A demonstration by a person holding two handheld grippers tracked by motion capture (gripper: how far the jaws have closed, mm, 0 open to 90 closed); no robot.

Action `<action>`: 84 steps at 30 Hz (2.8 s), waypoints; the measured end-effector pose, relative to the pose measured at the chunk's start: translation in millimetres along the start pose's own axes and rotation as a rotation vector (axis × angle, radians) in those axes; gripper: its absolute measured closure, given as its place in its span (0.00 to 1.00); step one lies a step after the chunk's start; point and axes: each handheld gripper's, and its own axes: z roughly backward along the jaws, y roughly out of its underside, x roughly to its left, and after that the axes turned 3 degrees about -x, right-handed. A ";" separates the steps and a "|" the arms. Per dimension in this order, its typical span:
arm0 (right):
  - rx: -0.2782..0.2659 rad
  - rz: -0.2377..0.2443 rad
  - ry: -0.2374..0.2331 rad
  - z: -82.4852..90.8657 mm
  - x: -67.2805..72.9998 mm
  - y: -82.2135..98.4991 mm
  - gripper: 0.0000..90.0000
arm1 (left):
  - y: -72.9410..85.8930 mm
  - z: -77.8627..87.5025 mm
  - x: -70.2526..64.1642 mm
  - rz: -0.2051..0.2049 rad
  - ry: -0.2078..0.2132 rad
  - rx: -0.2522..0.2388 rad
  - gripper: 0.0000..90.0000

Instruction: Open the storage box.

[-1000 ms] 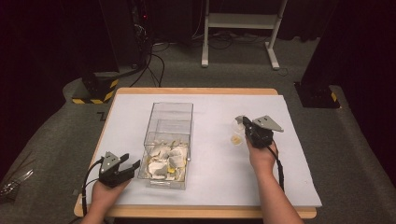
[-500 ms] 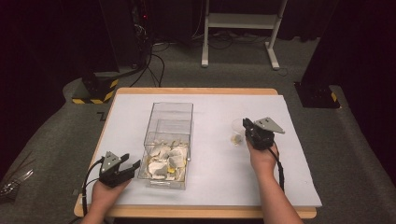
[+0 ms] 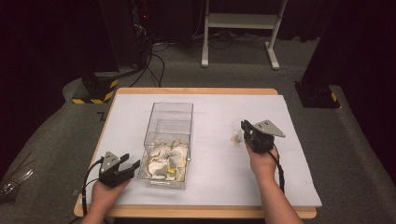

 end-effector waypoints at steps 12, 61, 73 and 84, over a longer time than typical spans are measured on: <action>-0.006 0.002 -0.022 15.9 8.4 6.8 0.90 | -0.2 -0.3 0.6 0.002 0.002 0.004 0.48; 0.227 0.003 -0.036 52.0 5.8 87.4 0.78 | -23.8 41.0 -18.9 0.017 0.005 -0.074 0.63; 0.223 -0.049 -0.055 52.5 -1.6 87.7 0.77 | -15.2 70.2 -23.8 -0.002 -0.014 -0.040 0.55; 0.221 -0.051 -0.050 52.0 -1.5 87.4 0.77 | 3.6 78.5 -38.8 0.033 0.049 -0.047 0.48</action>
